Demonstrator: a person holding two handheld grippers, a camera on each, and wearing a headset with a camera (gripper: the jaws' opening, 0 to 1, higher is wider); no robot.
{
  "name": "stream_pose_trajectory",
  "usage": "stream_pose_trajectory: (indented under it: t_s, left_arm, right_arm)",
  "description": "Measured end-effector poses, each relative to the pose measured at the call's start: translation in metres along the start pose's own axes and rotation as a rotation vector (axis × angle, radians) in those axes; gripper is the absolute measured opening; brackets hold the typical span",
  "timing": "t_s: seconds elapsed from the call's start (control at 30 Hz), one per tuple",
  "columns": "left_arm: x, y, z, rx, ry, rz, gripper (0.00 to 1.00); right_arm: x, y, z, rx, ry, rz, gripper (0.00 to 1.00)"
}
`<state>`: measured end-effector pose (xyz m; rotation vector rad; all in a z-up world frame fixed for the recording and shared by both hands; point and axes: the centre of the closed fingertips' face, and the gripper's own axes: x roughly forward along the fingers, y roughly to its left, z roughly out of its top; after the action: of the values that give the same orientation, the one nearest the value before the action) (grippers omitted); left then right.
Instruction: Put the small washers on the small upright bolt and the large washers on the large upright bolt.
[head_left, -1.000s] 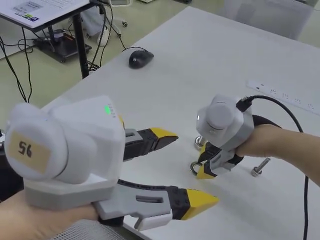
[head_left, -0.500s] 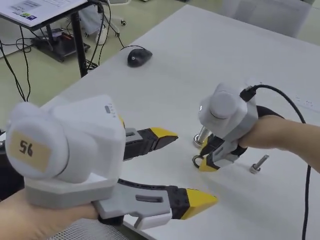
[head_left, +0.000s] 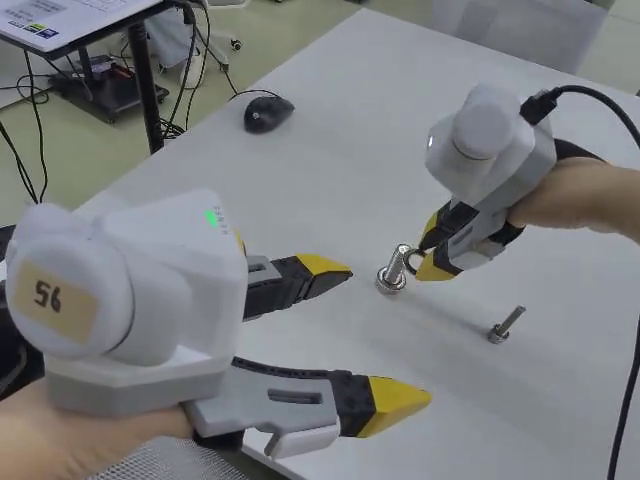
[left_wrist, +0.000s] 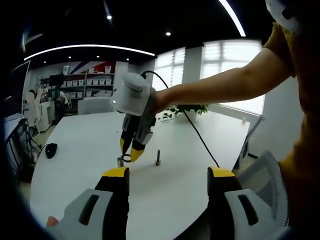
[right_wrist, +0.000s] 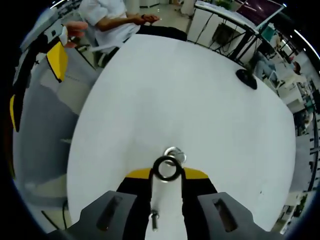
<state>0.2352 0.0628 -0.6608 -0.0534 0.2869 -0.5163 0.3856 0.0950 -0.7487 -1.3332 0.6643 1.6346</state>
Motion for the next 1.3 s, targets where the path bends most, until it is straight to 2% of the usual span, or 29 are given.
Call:
stream_pose_trajectory:
  t_s: [0.1, 0.27, 0.6, 1.1, 1.3]
  left_arm:
    - [0.000, 0.001, 0.000, -0.002, 0.000, 0.003, 0.62]
    - [0.000, 0.002, 0.000, -0.002, -0.001, 0.005, 0.62]
    - [-0.002, 0.006, -0.002, -0.012, -0.004, 0.017, 0.62]
    - [0.000, 0.006, -0.004, -0.017, 0.004, 0.013, 0.62]
    - [0.000, 0.006, -0.006, -0.023, 0.004, 0.015, 0.62]
  right_arm:
    - [0.001, -0.007, 0.008, -0.012, 0.002, -0.011, 0.22]
    - [0.010, -0.010, 0.014, -0.022, 0.014, -0.004, 0.22]
    - [0.022, -0.013, 0.004, -0.034, 0.065, 0.010, 0.22]
    - [0.051, -0.009, -0.006, -0.010, 0.071, 0.024, 0.22]
    - [0.055, -0.008, -0.006, 0.009, 0.061, 0.031, 0.22]
